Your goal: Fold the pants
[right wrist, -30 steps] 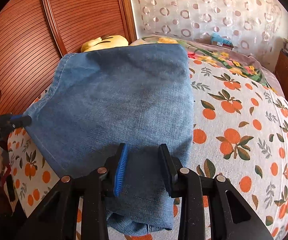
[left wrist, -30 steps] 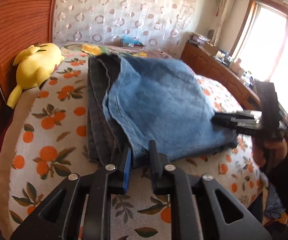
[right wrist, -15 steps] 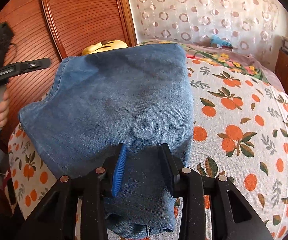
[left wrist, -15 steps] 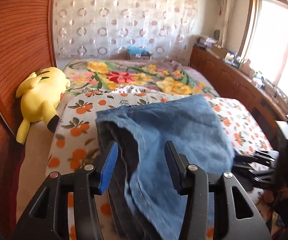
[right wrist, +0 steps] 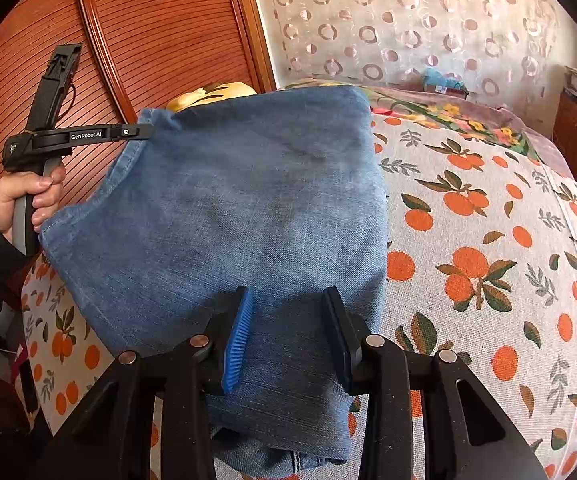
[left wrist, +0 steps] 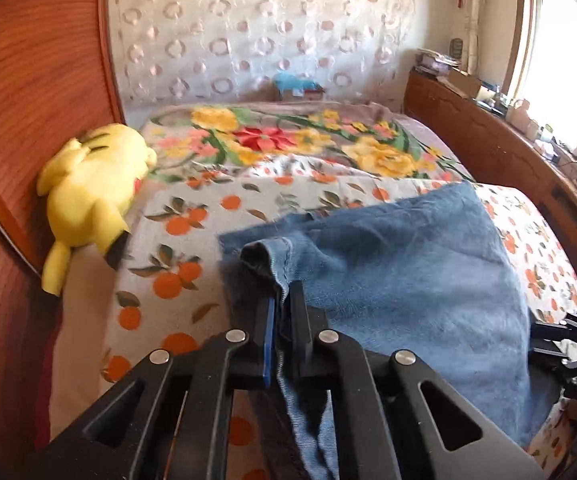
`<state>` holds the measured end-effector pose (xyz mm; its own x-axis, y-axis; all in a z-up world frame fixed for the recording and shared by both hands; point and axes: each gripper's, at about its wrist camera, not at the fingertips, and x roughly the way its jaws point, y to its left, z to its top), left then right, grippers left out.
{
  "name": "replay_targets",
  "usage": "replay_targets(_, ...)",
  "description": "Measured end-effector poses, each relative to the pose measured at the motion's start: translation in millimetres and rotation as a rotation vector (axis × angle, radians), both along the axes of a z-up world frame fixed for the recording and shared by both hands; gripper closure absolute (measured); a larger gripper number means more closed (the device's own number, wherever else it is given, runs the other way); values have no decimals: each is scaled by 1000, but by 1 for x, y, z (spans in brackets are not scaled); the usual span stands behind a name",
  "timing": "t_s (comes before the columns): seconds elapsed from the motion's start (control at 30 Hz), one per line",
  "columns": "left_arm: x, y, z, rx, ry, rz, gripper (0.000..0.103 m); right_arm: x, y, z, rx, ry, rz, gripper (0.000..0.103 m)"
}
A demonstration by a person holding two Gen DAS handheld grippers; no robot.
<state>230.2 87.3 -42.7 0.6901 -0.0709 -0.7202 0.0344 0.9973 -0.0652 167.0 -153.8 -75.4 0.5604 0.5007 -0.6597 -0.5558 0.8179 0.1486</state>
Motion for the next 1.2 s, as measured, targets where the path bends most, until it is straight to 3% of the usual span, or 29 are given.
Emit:
replay_targets(0.1,2,12,-7,-27,27,27,94,1,1,0,3,2,-1,65)
replay_targets(0.2,0,11,-14,-4,50,42,90,1,1,-1,4,3,-2,65)
replay_targets(0.33,-14,8,2,10,-10,67,88,1,3,-1,1,1,-4,65)
replay_targets(0.4,-22,3,11,30,-52,66,76,1,3,-1,-1,0,-5,65)
replay_targets(0.47,-32,-4,21,-10,-84,27,57,1,4,-1,-2,0,-5,65)
replay_targets(0.5,-37,-9,24,-34,-93,4,55,1,4,-1,-3,-1,-5,65)
replay_targets(0.73,-57,-51,4,-26,-6,-127,55,1,4,-1,-10,-4,-6,65)
replay_targets(0.93,-65,-52,-20,6,68,-110,55,1,4,-2,-9,-3,-5,64)
replay_targets(1.07,-69,-50,-24,-5,54,-114,55,1,4,-2,-13,-5,-6,64)
replay_targets(1.2,-71,-55,-31,40,37,-117,55,1,5,-2,-23,-7,-12,62)
